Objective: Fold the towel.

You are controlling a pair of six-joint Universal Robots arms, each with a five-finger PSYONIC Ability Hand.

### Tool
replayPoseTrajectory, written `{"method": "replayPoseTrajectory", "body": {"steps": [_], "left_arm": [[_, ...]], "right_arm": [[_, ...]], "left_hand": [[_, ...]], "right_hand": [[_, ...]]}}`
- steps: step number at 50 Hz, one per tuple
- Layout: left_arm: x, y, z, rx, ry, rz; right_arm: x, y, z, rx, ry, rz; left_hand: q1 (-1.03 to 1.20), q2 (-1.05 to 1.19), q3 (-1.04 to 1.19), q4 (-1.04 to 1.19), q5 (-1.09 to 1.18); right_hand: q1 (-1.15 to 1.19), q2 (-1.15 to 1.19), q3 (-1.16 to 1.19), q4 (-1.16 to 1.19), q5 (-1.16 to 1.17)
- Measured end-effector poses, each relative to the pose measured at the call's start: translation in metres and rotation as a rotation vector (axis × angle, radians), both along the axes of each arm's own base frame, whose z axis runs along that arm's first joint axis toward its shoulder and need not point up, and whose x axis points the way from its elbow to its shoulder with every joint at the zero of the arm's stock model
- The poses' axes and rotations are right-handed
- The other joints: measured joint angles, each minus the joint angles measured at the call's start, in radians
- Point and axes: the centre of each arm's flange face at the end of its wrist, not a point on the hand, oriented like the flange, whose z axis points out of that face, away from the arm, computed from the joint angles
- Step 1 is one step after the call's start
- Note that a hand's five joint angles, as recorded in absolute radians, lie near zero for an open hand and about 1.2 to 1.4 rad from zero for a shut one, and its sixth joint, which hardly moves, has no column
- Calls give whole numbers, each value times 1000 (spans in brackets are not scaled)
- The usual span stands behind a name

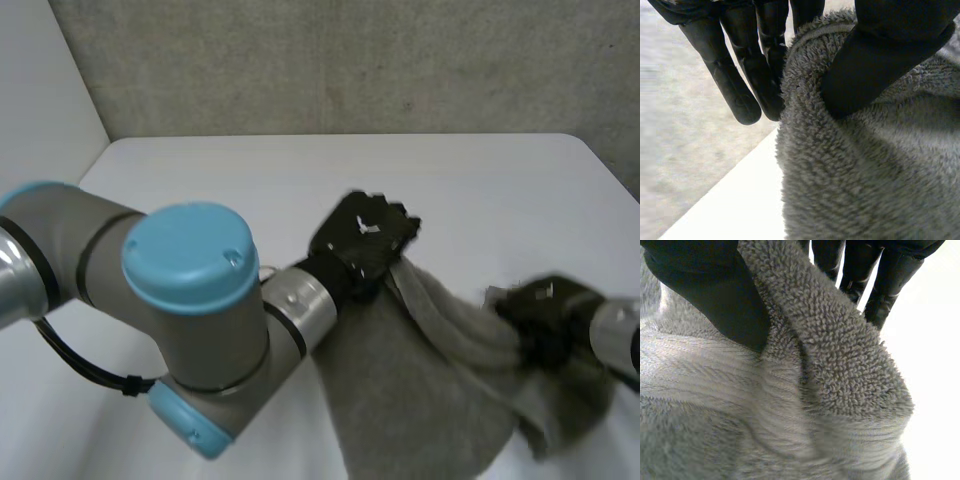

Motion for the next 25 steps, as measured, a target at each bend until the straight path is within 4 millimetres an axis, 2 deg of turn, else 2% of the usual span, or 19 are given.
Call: {"method": "replayPoseTrajectory", "body": {"steps": [2, 5, 6, 8, 9, 11, 13, 14, 16, 21, 23, 25], "left_arm": [[1, -4, 3, -13, 4, 16], [10, -29, 29, -103, 36, 133], [16, -42, 44, -151, 62, 205], [24, -55, 63, -200, 102, 275], [24, -55, 63, -200, 102, 275], [46, -77, 105, -304, 215, 414], [54, -82, 118, -335, 255, 453], [63, -85, 131, -365, 297, 488], [71, -86, 138, -382, 326, 509], [78, -83, 125, -349, 297, 511], [85, -70, 79, -242, 176, 491], [89, -62, 53, -183, 110, 483]], "right_arm": [[3, -6, 6, -39, -18, -7], [17, -36, 44, -258, -143, -42], [24, -47, 63, -361, -212, -50], [31, -57, 85, -480, -293, -48], [31, -57, 85, -480, -293, -48], [44, -64, 120, -664, -424, -17], [49, -65, 130, -707, -460, -2], [55, -64, 138, -739, -493, 19], [62, -61, 140, -735, -509, 40], [78, -56, 124, -632, -487, 80], [95, -50, 96, -475, -419, 134], [102, -47, 79, -398, -377, 161]], "left_hand": [[0, 0, 0, 0, 0], [0, 3, 4, 0, 0], [0, 4, 5, 0, 0], [0, 4, 6, 1, 0], [0, 4, 6, 1, 0], [0, 7, 6, 1, 0], [0, 7, 6, 1, 0], [0, 8, 6, 1, 0], [0, 8, 6, 1, 0], [0, 8, 6, 1, 0], [8, 8, 6, 1, 10], [8, 8, 6, 1, 10]], "right_hand": [[0, 0, 0, 0, 0], [0, 0, 9, 2, 0], [0, 0, 10, 4, 0], [0, 0, 12, 7, 0], [0, 0, 12, 7, 0], [0, 0, 19, 8, 0], [0, 0, 19, 8, 0], [0, 0, 21, 11, 0], [0, 0, 24, 12, 3], [0, 0, 24, 12, 18], [10, 0, 26, 12, 36], [10, 0, 26, 12, 37]]}}
